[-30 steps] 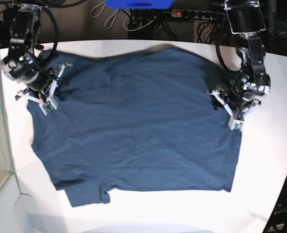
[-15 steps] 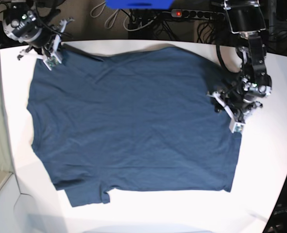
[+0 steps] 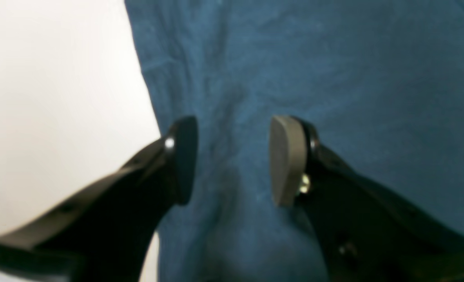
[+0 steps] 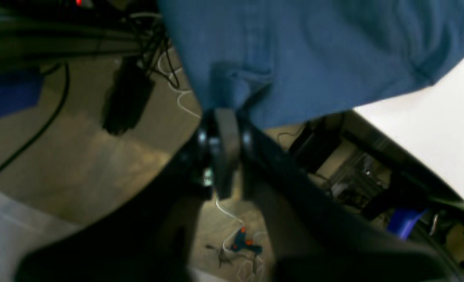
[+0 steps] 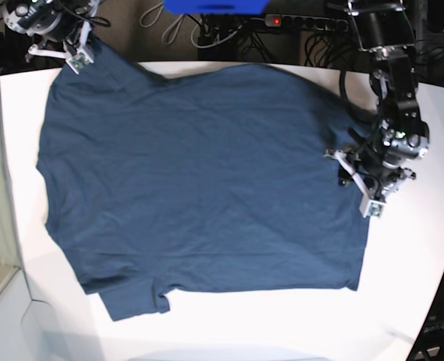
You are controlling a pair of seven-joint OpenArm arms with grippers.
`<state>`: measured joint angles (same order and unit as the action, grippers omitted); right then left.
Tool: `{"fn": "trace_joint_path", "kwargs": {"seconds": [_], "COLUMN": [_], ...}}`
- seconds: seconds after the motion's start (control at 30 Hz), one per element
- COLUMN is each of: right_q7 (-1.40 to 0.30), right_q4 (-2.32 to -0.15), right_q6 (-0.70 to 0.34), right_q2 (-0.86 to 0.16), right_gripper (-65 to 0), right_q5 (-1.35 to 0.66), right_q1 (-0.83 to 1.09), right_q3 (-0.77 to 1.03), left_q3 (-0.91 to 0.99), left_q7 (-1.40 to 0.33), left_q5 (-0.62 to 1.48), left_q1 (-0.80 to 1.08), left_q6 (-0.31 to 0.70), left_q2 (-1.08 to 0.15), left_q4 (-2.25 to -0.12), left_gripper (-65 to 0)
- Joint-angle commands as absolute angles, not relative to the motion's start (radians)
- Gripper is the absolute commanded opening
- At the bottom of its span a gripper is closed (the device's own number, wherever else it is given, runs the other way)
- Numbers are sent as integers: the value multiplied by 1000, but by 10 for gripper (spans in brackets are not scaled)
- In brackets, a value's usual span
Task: Layout the t-shirt on the table in an organized manner, then fold the t-shirt properly
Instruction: 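Release the shirt and move both grippers to the shirt's sides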
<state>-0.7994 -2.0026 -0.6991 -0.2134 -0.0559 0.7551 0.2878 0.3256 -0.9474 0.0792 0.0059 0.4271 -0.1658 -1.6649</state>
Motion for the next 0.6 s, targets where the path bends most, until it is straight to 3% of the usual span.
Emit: {"fn": "trace_joint_path", "kwargs": {"seconds": [0.0, 0.17, 0.27, 0.37, 0.57], "right_q7": [-797, -796, -792, -792, -806], "right_q4": [-2017, -2017, -2020, -2020, -2015], "right_q6": [-698, -698, -698, -698, -698], "right_q2": [-219, -252, -308, -306, -239], "right_gripper": [-532, -301, -224, -200, -190], "right_q5": [-58, -58, -64, -64, -58], "right_q1": [788, 848, 874, 843, 602], "right_q3": [298, 269, 255, 344, 407], "left_q3": [331, 331, 329, 325, 323], "left_q7": [-940, -951, -951, -941, -938], "left_q5": [87, 87, 87, 87, 110], "left_q1": [-2, 39, 65, 77, 25], "left_q6": [427, 427, 427, 429, 429], "left_q2": [-176, -177, -196, -196, -137], "left_q4": [-1710, -1770, -1765, -1759, -1690], "left_gripper": [-357, -356, -356, -356, -356]}}
